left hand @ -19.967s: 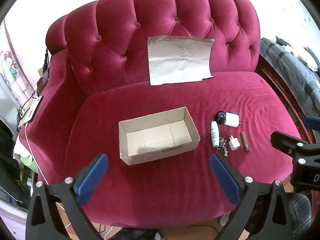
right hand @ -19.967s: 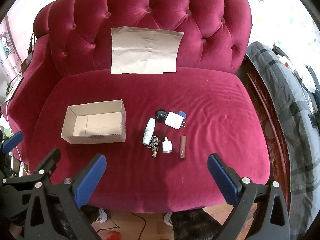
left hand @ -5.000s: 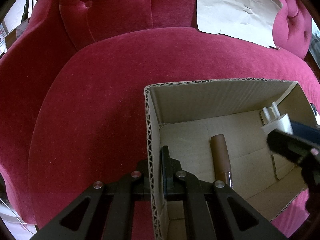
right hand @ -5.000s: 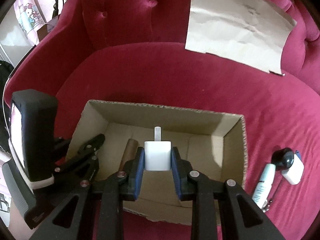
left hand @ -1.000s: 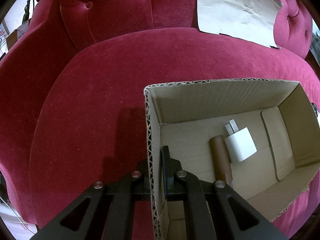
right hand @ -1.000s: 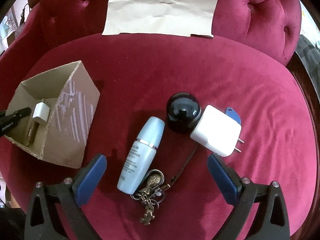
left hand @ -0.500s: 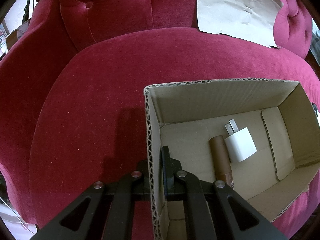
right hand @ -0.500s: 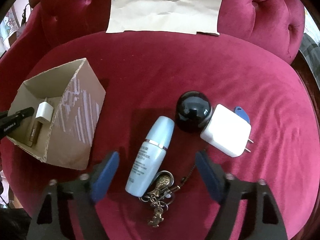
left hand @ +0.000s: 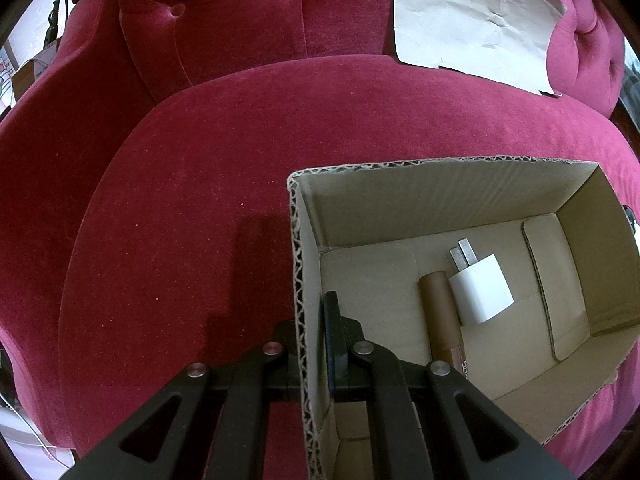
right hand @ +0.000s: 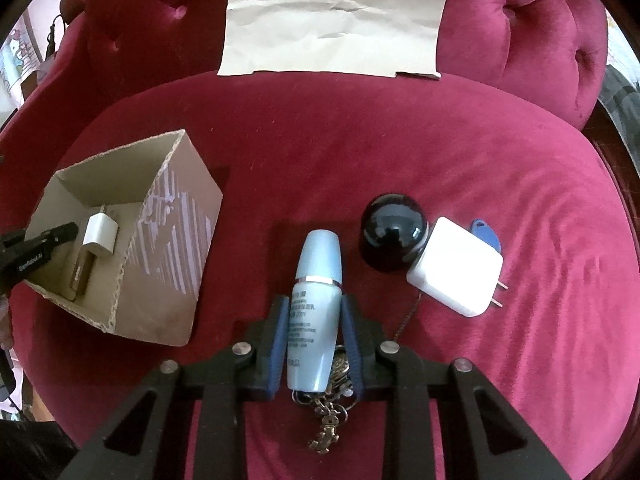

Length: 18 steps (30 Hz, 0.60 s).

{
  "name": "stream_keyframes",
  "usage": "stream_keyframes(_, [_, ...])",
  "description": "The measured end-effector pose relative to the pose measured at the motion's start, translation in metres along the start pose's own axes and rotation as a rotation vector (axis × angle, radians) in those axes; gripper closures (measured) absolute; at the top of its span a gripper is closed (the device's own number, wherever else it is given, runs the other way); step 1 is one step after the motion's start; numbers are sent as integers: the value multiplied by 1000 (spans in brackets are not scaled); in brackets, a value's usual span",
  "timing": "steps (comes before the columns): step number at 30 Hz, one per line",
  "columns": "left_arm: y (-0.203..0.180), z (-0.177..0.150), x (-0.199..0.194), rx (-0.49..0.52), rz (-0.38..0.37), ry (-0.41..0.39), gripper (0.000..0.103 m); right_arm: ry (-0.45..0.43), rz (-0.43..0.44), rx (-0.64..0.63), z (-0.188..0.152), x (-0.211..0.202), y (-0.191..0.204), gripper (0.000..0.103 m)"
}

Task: Organize rigid objects
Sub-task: 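Grasp the light-blue lotion bottle with the right gripper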

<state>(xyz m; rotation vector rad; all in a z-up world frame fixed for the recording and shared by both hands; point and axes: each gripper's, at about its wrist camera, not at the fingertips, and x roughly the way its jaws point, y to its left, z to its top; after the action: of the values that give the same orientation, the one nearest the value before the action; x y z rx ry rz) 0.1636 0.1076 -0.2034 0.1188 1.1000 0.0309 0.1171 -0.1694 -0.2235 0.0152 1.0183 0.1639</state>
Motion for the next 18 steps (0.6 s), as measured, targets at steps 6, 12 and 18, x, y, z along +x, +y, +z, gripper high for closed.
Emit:
stream_keyframes(6, [0,0,0,0,0,0,98,-15,-13,12,4,-8,-1,76])
stream_keyframes(12, [0,0,0,0,0,0,98,-24,-25,13,6,-14,1,76])
stream_keyframes(18, [0,0,0,0,-1,0,98,-42,-34,19,14,-22,3,76])
